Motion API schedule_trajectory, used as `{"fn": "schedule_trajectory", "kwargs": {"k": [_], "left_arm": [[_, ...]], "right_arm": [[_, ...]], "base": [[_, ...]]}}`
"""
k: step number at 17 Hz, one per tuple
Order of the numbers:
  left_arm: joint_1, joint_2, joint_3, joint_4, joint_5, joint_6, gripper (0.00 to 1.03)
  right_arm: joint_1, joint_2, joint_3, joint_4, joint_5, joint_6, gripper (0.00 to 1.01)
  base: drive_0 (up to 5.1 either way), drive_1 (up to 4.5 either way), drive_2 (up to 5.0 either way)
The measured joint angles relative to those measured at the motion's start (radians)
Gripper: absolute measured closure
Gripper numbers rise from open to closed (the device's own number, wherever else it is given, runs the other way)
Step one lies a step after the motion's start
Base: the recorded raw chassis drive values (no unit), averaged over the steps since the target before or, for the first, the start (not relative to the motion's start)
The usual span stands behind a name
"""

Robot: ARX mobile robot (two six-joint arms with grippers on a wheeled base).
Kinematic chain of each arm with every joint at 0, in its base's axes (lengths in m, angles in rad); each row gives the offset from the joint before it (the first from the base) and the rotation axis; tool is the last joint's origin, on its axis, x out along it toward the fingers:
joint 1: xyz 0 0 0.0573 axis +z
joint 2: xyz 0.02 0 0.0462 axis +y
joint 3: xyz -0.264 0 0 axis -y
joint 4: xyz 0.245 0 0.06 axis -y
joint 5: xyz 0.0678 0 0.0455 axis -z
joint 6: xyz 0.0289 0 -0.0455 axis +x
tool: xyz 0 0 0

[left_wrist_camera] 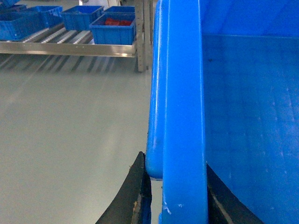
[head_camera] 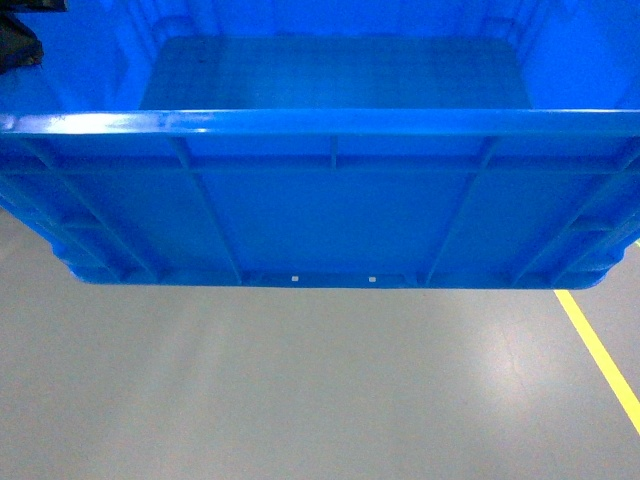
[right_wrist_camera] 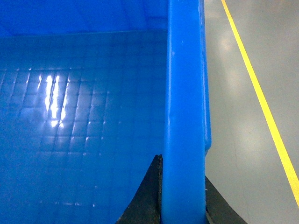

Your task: Place box next to blue box on left shelf

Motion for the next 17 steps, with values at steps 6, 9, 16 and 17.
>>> {"fn": "schedule_trajectory", "kwargs": {"k": [6, 9, 16, 17], "left_arm": [[0.0, 0.0, 0.0, 0.0, 0.0, 0.0, 0.86], [0.0, 0.0, 0.0, 0.002, 0.0, 0.0, 0.86], [0.0, 0.0, 0.0, -0.002, 0.0, 0.0, 0.86], [0.0, 0.0, 0.0, 0.006, 0.0, 0.0, 0.86]], "right_arm": [[0.0, 0.0, 0.0, 0.0, 0.0, 0.0, 0.93], [0.0, 0.0, 0.0, 0.0, 0.0, 0.0, 0.93], [0.0, 0.0, 0.0, -0.002, 0.0, 0.0, 0.93], [0.0, 0.0, 0.0, 0.005, 0.0, 0.0, 0.93]], "base": [[-0.1, 4.2, -4.4], [-0.1, 4.2, -4.4], [-0.1, 4.2, -4.4], [-0.1, 4.2, -4.4]]}}
